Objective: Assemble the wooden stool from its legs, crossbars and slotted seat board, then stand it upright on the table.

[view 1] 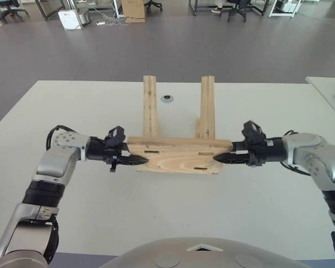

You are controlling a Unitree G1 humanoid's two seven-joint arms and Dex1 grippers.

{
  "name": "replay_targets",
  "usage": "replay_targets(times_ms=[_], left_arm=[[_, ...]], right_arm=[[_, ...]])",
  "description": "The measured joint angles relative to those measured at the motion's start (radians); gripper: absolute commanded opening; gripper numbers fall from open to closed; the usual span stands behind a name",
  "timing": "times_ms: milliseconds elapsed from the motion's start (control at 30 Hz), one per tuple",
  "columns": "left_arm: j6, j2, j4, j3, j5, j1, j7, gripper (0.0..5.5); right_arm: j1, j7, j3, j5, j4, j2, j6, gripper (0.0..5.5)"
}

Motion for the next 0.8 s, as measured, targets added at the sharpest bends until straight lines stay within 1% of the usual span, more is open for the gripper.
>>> replay_targets(times_ms=[100,133,200,300,333,367,400,467,500,567,600,700,800], left_arm=[[0.222,0.003,0.015,0.078,-0.116,-0.104,0.016,1.73],[0.333,-0.006,0.05,0.115,-0.178,-0.158,0.024,1.73],[0.532,-0.048,0.138,0.215,-0.283,-0.265,0.099,1.73],[0.801,-0.06,0.19,0.299,-0.368,-0.4,0.186,1.69],[0.892,-0.058,0.199,0.311,-0.404,-0.447,0.206,1.56],[0.982,-0.078,0.203,0.302,-0.469,-0.509,0.229,1.42],[1.055,-0.076,0.238,0.295,-0.535,-0.564,0.268,1.39],[1.09,-0.059,0.359,0.297,-0.602,-0.681,0.37,1.39],[1.102,-0.086,0.477,0.353,-0.618,-0.761,0.476,1.39],[1.084,-0.174,0.571,0.515,-0.621,-0.822,0.667,1.4],[1.086,-0.212,0.573,0.588,-0.63,-0.812,0.765,1.4],[1.101,-0.321,0.512,0.734,-0.666,-0.717,0.973,1.4],[1.101,-0.389,0.485,0.806,-0.664,-0.659,1.132,1.4]], right_arm=[[-0.121,-0.061,-0.099,0.089,0.03,0.037,0.105,1.82],[-0.18,-0.088,-0.14,0.138,0.06,0.057,0.177,1.82],[-0.254,-0.165,-0.208,0.235,0.123,0.098,0.324,1.82],[-0.306,-0.153,-0.231,0.345,0.14,0.052,0.506,1.69],[-0.315,-0.14,-0.231,0.41,0.138,0.05,0.565,1.52],[-0.345,-0.134,-0.215,0.483,0.127,0.077,0.615,1.48],[-0.388,-0.164,-0.232,0.524,0.148,0.084,0.656,1.47],[-0.477,-0.261,-0.268,0.601,0.259,0.098,0.681,1.47],[-0.549,-0.366,-0.323,0.63,0.378,0.148,0.667,1.47],[-0.64,-0.523,-0.407,0.636,0.515,0.232,0.58,1.48],[-0.646,-0.569,-0.428,0.631,0.544,0.25,0.562,1.48],[-0.631,-0.631,-0.446,0.598,0.62,0.267,0.567,1.48],[-0.631,-0.677,-0.459,0.569,0.768,0.283,0.567,1.48]])
